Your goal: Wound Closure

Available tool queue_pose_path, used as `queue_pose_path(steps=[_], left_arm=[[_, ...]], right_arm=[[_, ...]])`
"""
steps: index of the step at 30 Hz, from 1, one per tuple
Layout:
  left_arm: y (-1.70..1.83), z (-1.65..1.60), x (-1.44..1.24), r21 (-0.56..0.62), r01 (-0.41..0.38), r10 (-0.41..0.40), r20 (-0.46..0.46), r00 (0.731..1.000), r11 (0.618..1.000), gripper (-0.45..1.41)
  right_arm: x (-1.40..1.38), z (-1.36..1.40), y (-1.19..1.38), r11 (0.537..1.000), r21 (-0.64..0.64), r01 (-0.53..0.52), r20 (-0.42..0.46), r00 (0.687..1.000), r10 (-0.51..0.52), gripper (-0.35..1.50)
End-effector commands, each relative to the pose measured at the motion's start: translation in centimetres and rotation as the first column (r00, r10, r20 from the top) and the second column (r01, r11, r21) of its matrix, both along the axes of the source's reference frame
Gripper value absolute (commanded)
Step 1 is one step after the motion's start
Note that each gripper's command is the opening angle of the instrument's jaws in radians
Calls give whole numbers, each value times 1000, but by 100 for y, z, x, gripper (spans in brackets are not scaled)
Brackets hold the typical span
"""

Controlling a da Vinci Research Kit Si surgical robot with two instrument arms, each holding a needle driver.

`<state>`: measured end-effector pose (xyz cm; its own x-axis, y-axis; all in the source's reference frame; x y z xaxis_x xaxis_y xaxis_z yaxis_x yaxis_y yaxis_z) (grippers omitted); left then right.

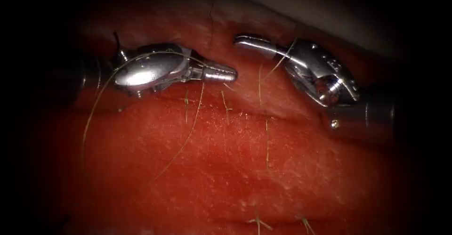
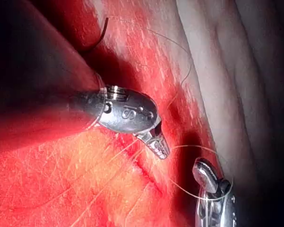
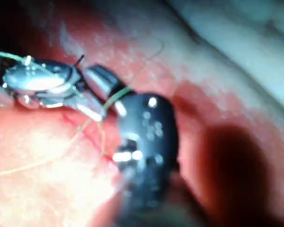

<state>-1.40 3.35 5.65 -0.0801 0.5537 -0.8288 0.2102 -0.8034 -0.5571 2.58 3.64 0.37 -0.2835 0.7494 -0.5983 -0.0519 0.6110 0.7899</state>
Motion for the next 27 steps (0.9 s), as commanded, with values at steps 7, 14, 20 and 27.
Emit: queue_pose_path(steps=[7, 14, 20, 27], left_arm=[[6, 10, -22, 1, 14, -14, -7, 1000, 1000, -35], [10, 12, -25, 0, 6, -6, -12, 1000, 1000, -35], [10, 13, -24, -4, -3, 3, -27, 1000, 1000, -35], [8, 12, -21, -6, -9, 8, -31, 999, 1000, -35]], right_arm=[[19, -18, 11, 915, -171, 366, 15, 929, -369, 9], [18, -22, 7, 791, -265, 551, 170, 834, -524, 47], [9, -25, 3, 659, -325, 679, 323, 734, -597, 59], [13, -25, -20, 503, -417, 757, 422, 651, -630, 96]])
